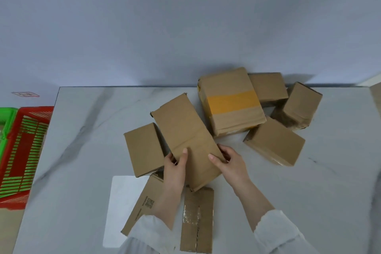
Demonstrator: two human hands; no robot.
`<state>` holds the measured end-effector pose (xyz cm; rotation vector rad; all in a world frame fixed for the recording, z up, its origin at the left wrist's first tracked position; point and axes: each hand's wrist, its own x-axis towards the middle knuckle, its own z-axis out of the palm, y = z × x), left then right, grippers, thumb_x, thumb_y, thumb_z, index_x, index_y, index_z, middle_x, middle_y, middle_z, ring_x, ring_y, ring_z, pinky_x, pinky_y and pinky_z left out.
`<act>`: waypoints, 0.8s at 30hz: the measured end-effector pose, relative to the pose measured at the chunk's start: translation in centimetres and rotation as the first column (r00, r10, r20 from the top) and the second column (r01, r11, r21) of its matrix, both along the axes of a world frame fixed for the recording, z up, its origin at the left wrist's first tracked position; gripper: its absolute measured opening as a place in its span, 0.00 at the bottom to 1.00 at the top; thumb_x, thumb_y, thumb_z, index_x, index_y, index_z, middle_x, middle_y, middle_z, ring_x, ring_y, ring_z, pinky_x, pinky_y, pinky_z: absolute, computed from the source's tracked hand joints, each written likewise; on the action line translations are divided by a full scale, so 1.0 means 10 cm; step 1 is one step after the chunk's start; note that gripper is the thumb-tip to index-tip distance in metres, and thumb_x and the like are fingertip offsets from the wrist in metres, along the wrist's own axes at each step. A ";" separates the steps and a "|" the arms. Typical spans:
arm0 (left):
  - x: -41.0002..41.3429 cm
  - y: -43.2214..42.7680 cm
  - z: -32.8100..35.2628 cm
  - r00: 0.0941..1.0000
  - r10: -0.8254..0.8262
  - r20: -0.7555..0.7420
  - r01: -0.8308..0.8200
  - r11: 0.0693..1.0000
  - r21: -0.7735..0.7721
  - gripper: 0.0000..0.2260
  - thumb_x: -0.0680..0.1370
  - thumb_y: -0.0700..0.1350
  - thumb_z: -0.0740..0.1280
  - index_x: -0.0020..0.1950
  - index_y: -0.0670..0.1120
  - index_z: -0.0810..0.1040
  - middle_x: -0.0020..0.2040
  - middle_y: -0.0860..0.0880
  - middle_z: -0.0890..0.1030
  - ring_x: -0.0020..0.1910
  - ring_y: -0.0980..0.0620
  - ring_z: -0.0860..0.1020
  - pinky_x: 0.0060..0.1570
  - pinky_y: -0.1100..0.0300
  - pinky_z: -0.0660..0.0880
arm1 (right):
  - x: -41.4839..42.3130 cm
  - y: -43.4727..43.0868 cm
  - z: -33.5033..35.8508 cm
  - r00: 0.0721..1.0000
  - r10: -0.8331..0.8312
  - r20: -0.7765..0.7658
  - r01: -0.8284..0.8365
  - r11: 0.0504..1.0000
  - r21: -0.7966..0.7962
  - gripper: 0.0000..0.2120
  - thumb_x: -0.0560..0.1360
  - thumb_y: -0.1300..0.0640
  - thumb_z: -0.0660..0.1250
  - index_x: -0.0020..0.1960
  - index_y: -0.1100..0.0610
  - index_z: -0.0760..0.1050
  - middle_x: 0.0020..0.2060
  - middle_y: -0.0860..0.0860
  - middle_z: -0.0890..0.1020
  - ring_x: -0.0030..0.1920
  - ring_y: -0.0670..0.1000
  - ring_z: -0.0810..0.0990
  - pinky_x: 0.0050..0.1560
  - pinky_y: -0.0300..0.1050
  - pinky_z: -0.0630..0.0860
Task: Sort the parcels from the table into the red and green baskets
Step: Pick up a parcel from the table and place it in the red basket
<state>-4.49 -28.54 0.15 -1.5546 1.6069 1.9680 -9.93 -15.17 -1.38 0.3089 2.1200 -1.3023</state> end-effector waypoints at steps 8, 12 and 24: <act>-0.12 -0.52 1.17 0.981 -0.052 -0.186 0.057 0.998 0.024 0.38 0.67 0.65 0.65 0.73 0.51 0.58 0.65 0.52 0.72 0.62 0.50 0.73 0.62 0.44 0.72 | 0.16 0.07 1.14 0.994 -0.016 -0.105 0.001 0.990 -0.138 0.24 0.70 0.56 0.72 0.64 0.48 0.71 0.55 0.41 0.77 0.55 0.37 0.74 0.47 0.28 0.72; -0.15 -0.56 1.80 0.937 -0.148 -0.318 0.159 0.987 0.010 0.38 0.64 0.63 0.68 0.70 0.51 0.63 0.64 0.51 0.75 0.59 0.51 0.76 0.62 0.48 0.73 | 0.27 0.16 1.72 0.987 0.040 -0.158 -0.069 0.981 -0.180 0.24 0.71 0.57 0.72 0.61 0.43 0.68 0.56 0.37 0.74 0.58 0.38 0.72 0.46 0.27 0.71; 0.24 -0.24 2.66 0.666 -0.536 -0.519 0.352 0.839 -0.415 0.39 0.67 0.45 0.73 0.73 0.51 0.57 0.69 0.49 0.68 0.60 0.64 0.73 0.54 0.72 0.72 | -0.06 0.27 3.02 0.959 0.150 0.242 -0.043 0.916 -0.399 0.49 0.54 0.19 0.45 0.64 0.45 0.71 0.63 0.52 0.78 0.63 0.54 0.76 0.68 0.59 0.66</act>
